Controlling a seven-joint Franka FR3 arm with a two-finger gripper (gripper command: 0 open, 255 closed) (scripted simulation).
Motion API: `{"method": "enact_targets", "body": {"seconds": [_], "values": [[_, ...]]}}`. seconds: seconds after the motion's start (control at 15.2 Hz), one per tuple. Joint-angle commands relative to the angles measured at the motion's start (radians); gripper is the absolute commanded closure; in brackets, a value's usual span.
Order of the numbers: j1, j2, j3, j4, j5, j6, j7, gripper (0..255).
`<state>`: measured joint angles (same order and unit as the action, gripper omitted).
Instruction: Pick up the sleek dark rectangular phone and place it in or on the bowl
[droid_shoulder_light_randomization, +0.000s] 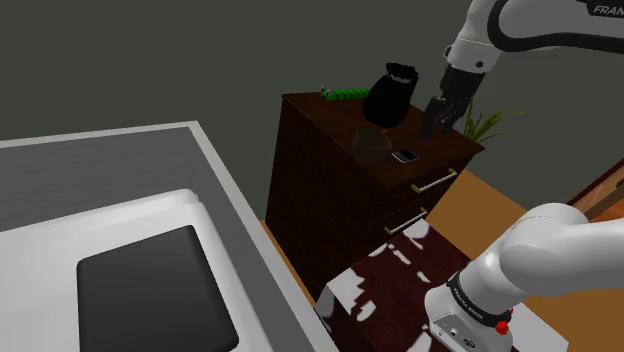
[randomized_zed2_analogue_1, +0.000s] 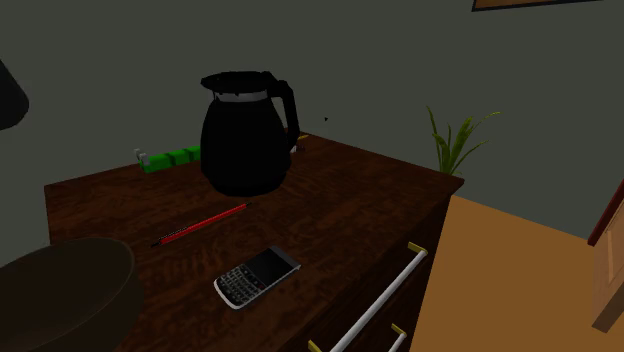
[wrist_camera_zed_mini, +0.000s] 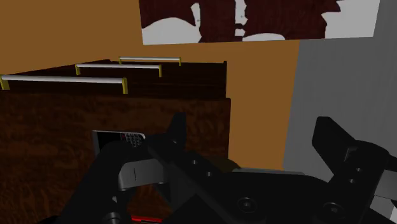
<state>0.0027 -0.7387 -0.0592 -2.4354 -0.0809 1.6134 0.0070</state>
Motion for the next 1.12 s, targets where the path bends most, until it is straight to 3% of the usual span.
{"method": "enact_targets", "body": {"seconds": [0.0, 1.06], "values": [[0.0, 0.0, 0.0, 0.0, 0.0, 0.0, 0.0, 0], [-0.246, 0.465, -0.075, 0.07, 0.072, 0.463, 0.584, 0]]}}
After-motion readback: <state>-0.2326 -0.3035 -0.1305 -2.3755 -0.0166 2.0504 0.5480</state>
